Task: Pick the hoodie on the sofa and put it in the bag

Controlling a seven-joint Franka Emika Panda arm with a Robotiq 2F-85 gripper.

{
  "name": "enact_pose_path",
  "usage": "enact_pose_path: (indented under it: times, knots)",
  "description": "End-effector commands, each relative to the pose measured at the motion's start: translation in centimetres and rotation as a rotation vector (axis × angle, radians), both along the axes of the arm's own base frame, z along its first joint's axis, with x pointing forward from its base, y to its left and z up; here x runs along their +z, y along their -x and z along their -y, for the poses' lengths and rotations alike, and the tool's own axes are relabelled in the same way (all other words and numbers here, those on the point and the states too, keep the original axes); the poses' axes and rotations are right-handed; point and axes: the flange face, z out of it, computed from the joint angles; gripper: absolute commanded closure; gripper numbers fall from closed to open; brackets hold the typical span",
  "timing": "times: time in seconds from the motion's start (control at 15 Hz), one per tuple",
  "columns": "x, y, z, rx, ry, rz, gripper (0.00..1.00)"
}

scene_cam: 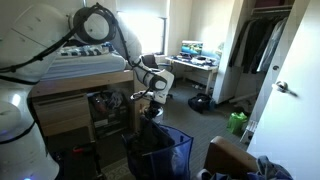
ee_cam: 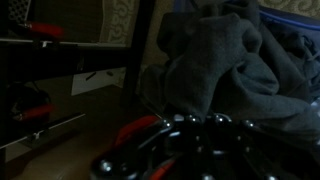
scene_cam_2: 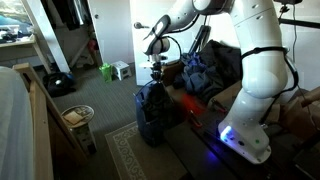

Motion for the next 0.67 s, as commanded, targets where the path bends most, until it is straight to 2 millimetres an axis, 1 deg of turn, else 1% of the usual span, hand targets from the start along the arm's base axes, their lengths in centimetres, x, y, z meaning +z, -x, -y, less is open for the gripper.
enact_pose_path:
  times: [0.0, 0.13, 0.2, 0.27, 0.33, 0.4, 0.6]
  knots:
    - [-0.41, -0.13, 0.35, -0.044, 0.011, -0.052, 0.98]
    - [-0.71, -0.03, 0.45, -0.045, 0.016, -0.071, 0.98]
    - [-0.83, 0.03, 0.44, -0.048, 0.019, -0.078, 0.95]
    - [-0.89, 0.04, 0.43, -0.049, 0.019, -0.084, 0.83]
    - [-0.84, 0.02, 0.4, -0.051, 0.019, -0.087, 0.67]
    - [-0.76, -0.01, 0.36, -0.049, 0.018, -0.09, 0.62]
    - [-0.02, -0.36, 0.13, -0.044, 0.019, -0.074, 0.38]
